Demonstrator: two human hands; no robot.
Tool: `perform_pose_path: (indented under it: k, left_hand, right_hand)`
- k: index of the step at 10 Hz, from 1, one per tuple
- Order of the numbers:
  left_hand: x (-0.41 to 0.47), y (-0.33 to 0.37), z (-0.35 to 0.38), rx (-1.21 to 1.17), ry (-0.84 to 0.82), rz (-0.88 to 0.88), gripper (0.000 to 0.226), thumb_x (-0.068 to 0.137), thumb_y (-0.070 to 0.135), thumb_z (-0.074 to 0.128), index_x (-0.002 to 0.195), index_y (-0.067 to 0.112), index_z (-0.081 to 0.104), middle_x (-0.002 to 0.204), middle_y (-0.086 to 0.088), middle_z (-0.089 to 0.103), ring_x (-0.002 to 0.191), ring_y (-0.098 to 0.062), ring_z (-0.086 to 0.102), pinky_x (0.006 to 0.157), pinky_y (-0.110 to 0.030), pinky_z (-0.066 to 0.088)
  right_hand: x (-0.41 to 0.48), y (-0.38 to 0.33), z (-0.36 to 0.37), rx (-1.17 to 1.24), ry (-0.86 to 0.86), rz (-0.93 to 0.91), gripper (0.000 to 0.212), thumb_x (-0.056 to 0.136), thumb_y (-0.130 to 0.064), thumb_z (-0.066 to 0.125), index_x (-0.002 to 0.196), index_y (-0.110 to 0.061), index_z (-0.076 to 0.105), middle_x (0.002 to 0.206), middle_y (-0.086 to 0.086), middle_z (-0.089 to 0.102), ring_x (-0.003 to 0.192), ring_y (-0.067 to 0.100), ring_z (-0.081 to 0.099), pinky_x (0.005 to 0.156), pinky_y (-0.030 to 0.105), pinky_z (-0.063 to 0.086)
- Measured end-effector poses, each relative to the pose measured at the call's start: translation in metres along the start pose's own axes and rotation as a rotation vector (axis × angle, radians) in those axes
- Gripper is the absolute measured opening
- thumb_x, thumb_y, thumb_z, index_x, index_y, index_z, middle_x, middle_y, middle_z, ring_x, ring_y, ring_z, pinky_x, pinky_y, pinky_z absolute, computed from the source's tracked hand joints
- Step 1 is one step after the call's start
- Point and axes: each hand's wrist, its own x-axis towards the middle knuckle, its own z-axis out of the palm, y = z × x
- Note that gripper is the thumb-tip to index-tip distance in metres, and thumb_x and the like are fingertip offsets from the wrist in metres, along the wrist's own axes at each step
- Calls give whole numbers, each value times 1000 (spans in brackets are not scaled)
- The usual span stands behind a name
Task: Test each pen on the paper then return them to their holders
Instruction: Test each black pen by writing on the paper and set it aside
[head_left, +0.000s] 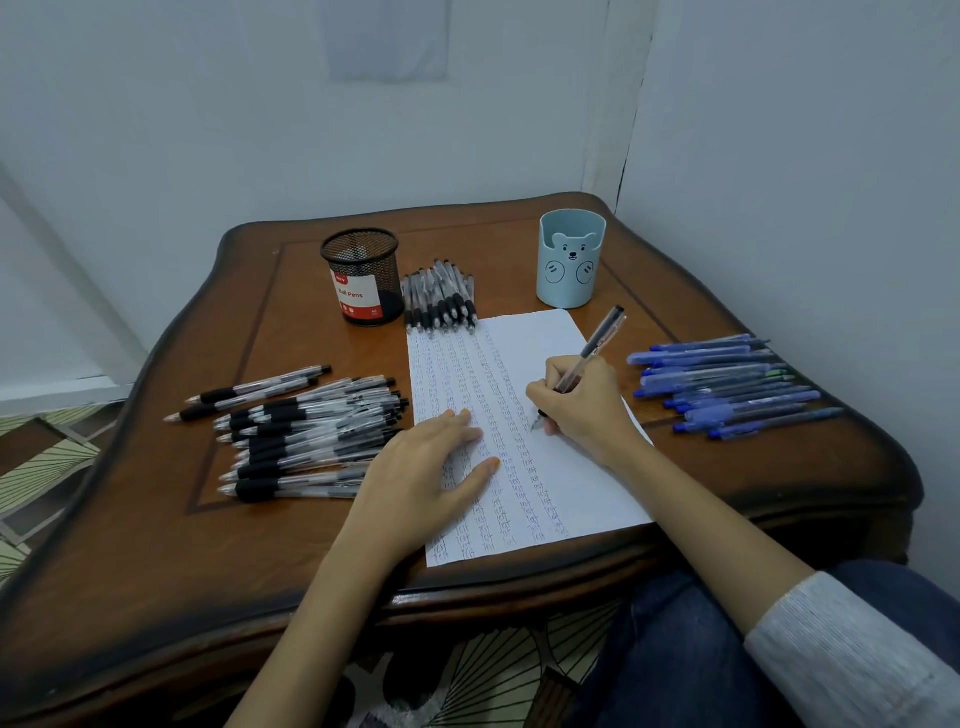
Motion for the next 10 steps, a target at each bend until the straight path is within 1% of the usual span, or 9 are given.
perform_pose_path:
  k: [1,2,4,5,6,7,8,9,10]
  left_hand:
    - [0,0,0,-6,4,1,45,90,47,58,126,20,60,141,5,50,132,-6,42,109,-28,35]
    - [0,0,0,-2,5,1,45,90,47,58,126,20,61,141,5,50,132,-6,42,109,-28,35]
    - [1,0,0,-2,3,-2,45,90,47,58,126,20,60,141,5,50,132,-6,42,110,-30,35]
    - [1,-1,0,-3,-4,-4,48,90,52,55,127,21,60,141,5,50,132,-6,42,110,-34,37]
    - [1,-2,0,-9,-14,-7,56,86,57,47,126,21,60,141,6,50,132,-6,42,109,-36,38]
    - [1,-2,0,-18,-11,-10,55,86,57,48,125,21,61,140,5,51,131,-6,43,108,-37,39]
    - [1,-3,0,-17,-17,-11,51,87,55,51,125,22,61,140,6,51,131,-6,43,108,-37,39]
    - [1,-3,0,-17,-19,-11,53,86,56,50,125,22,61,140,6,51,132,-5,43,108,-36,39]
    - [2,-2,0,-19,-26,-15,56,84,58,46,125,22,61,140,7,50,132,-5,42,108,-35,39]
  right_hand:
    - [0,1,1,-22,4,-23,33,80,8,58,55,-5,42,48,8,41,34,15,51,41,23,43]
    - [1,1,1,-33,-13,-35,29,79,10,57,56,-2,45,49,9,38,34,19,49,38,20,40]
    - [1,4,2,-79,-1,-38,25,80,8,57,59,10,43,53,13,40,35,15,51,39,21,38]
    - [2,2,1,2,9,14,28,83,7,57,58,3,44,49,12,42,33,14,48,36,20,35]
    - [3,-3,-6,289,19,166,37,90,-1,57,56,-7,45,49,10,47,31,9,40,33,16,23]
    - [3,-8,-8,405,3,218,34,97,-18,55,65,-11,46,52,3,48,33,7,33,33,16,22]
    - [2,-7,-9,400,-12,205,27,101,-41,41,92,-16,48,45,-3,41,34,8,30,35,17,21]
    - [-1,-9,-14,380,-30,140,30,102,-38,39,101,-15,59,44,-1,44,34,9,32,35,18,25]
    - [-4,-12,-16,292,-18,108,21,98,-31,53,103,-17,68,46,4,49,40,11,37,41,20,34]
